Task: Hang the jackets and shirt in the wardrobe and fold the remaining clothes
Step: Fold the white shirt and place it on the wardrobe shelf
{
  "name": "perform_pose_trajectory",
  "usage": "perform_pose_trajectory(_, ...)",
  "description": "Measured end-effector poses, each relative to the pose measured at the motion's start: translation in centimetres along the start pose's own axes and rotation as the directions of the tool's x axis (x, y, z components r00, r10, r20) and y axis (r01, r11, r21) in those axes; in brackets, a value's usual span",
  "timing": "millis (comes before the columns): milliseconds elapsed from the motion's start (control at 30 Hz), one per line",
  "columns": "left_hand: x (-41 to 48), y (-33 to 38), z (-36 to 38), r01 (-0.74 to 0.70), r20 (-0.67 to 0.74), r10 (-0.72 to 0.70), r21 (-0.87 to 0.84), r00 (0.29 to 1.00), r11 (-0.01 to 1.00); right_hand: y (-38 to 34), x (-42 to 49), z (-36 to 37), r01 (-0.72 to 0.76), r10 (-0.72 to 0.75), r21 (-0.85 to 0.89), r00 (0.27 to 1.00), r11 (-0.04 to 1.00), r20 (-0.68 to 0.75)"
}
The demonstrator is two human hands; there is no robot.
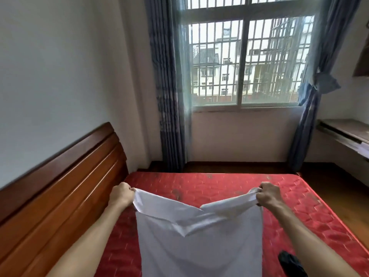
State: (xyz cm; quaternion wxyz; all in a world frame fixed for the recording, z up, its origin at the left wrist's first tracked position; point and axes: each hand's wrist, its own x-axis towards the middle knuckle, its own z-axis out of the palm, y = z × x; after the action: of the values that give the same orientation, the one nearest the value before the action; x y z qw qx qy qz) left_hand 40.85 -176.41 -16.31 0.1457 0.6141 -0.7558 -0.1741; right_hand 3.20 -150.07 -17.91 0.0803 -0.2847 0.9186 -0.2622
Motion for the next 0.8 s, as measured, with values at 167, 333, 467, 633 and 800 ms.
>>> perform_pose_trajectory(167, 8.5, 11.1, -5.1, -0.091, -0.228, 0.013, -0.336, 0.974, 0.938, -7.8, 11.1, -4.9, 0.190, -0.146, 0.186, 0.962, 0.964, -0.231)
perform_pose_trajectory(333, 13.1, 17.4, -15.1, -0.341, -0.521, 0.131, -0.330, 0.844, 0.880, -14.4, 17.2, -12.7, 0.388, -0.227, 0.236, 0.831, 0.891, -0.508)
perform_pose_trajectory(467, 13.2, 17.0, -21.8, -0.460, -0.634, 0.180, -0.308, 0.752, 0.833, -16.3, 17.0, -17.6, 0.486, -0.238, 0.277, 0.755, 0.829, -0.611)
perform_pose_trajectory(633, 10.3, 12.8, -25.2, -0.536, -0.655, 0.207, -0.352, 0.727, 0.767, -16.9, 13.2, -18.3, 0.512, -0.281, 0.225, 0.729, 0.829, -0.624)
perform_pose_trajectory(800, 7.2, 7.2, -19.8, -0.471, -0.601, 0.236, -0.271, 0.764, 0.839, -11.9, 8.5, -12.5, 0.384, -0.234, 0.256, 0.852, 0.887, -0.468)
